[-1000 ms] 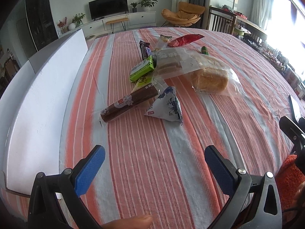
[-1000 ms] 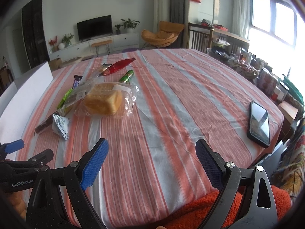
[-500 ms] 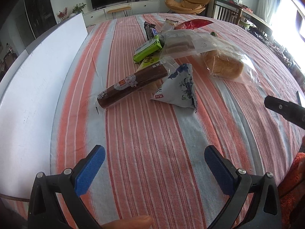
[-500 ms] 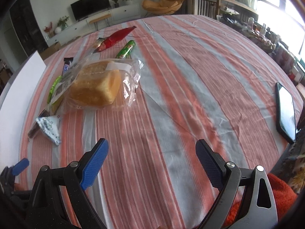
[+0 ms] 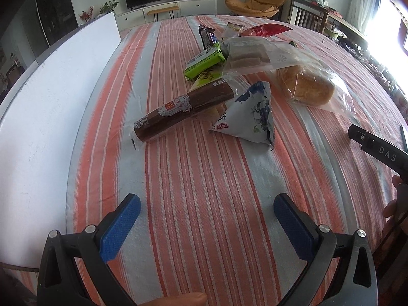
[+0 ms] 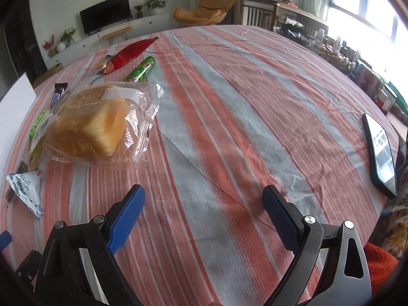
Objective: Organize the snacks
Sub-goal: 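Move the right tool toward the white-and-blue triangular snack pack and grasp it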
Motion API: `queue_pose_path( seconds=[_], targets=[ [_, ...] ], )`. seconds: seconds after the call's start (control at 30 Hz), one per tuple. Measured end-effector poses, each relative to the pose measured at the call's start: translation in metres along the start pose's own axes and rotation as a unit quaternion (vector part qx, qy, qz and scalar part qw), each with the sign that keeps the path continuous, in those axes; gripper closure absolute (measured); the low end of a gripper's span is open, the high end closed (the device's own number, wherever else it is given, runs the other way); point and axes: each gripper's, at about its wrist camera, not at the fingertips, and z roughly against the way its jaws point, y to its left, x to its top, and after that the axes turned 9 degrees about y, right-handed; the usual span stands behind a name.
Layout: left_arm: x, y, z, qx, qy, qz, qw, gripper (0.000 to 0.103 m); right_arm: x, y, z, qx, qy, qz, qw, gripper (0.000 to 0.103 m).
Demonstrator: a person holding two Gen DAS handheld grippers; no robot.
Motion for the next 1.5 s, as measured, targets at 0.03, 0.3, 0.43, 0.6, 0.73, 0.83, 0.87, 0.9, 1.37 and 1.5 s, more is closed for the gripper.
queue_pose_path(
  seconds=[0.03, 0.3, 0.43, 0.6, 0.73, 0.83, 0.87, 0.9, 1.37, 1.5],
  targets=[
    [0.000, 0.000, 0.000, 0.000, 0.001, 0.001, 1.0000, 0.000, 0.001, 0.000, 0.000, 0.000, -0.001, -0.001, 1.000, 0.007],
    [0.001, 0.002, -0.001, -0.003, 0.002, -0.006, 1.0000, 0.000, 0.002, 0.000, -0.002, 0.001, -0.007, -0.003, 1.000, 0.007],
    [0.002, 0.003, 0.000, -0.009, 0.017, -0.018, 0.9996, 0.000, 0.002, -0.001, -0.002, 0.001, -0.008, -0.003, 1.000, 0.007],
    [-0.004, 0.013, 0.006, -0.032, 0.025, -0.024, 0.9989, 0.000, 0.002, -0.001, -0.002, 0.000, -0.008, -0.003, 1.000, 0.007],
    [-0.001, 0.022, 0.022, -0.050, 0.000, -0.021, 0.9985, 0.000, 0.002, 0.000, -0.002, 0.000, -0.008, -0.003, 1.000, 0.007],
    [0.009, 0.024, 0.037, -0.053, -0.027, -0.027, 0.9979, 0.000, 0.002, -0.001, -0.002, 0.000, -0.008, -0.003, 1.000, 0.007],
    [0.013, 0.025, 0.041, -0.053, -0.032, -0.030, 0.9976, 0.000, 0.002, -0.001, -0.002, 0.001, -0.008, -0.003, 1.000, 0.007],
    [0.017, 0.025, 0.044, -0.050, -0.037, -0.033, 0.9975, 0.000, 0.001, -0.001, -0.002, 0.001, -0.008, -0.003, 1.000, 0.007],
    [0.026, 0.018, 0.046, 0.023, -0.039, -0.065, 0.9969, 0.000, 0.001, -0.001, -0.001, 0.002, -0.008, -0.003, 1.000, 0.007],
    [0.026, 0.024, 0.051, 0.021, -0.041, -0.059, 0.9972, 0.000, 0.000, -0.001, 0.002, 0.019, -0.012, -0.004, 1.000, 0.008]
  ],
)
